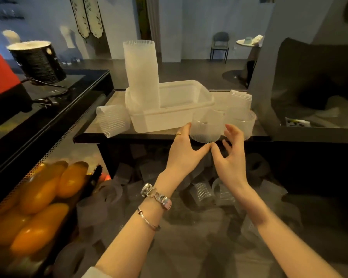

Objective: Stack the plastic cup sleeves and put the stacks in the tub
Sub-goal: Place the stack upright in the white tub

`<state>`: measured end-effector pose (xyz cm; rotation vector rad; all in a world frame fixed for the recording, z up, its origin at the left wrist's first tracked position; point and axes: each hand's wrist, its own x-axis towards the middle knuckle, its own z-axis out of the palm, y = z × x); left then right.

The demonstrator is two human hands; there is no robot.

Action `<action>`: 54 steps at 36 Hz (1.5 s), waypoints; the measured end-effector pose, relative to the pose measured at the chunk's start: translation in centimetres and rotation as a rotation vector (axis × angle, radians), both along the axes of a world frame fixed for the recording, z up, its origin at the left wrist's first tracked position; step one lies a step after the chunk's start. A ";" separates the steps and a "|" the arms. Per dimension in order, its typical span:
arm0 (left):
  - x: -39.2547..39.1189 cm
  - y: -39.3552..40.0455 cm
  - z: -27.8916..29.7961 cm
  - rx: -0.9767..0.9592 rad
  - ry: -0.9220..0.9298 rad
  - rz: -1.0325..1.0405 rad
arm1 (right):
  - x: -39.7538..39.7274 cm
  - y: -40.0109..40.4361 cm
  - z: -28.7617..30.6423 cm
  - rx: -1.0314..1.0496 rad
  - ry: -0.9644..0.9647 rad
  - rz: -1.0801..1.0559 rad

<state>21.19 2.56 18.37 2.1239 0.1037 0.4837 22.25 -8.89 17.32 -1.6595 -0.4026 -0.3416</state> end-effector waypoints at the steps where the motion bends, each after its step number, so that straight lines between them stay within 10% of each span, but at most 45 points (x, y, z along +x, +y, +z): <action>1: 0.2 0.0 0.0 -0.004 0.005 0.006 | 0.0 0.0 0.0 0.009 0.025 0.018; 14: -6.4 0.3 -3.2 -0.105 -0.072 -0.036 | -4.7 -2.3 -2.6 -0.042 0.057 0.166; 24: -13.0 -1.6 -17.0 -0.287 0.301 0.040 | -8.9 -4.3 -16.4 -0.254 0.471 0.230; 37: -13.9 -2.1 -21.6 -0.161 0.614 -0.086 | -10.0 -5.7 -23.8 -0.490 0.691 0.180; 54: -6.4 -2.3 -4.8 -0.206 -0.166 0.000 | -2.0 -5.7 -2.0 0.098 -0.134 -0.195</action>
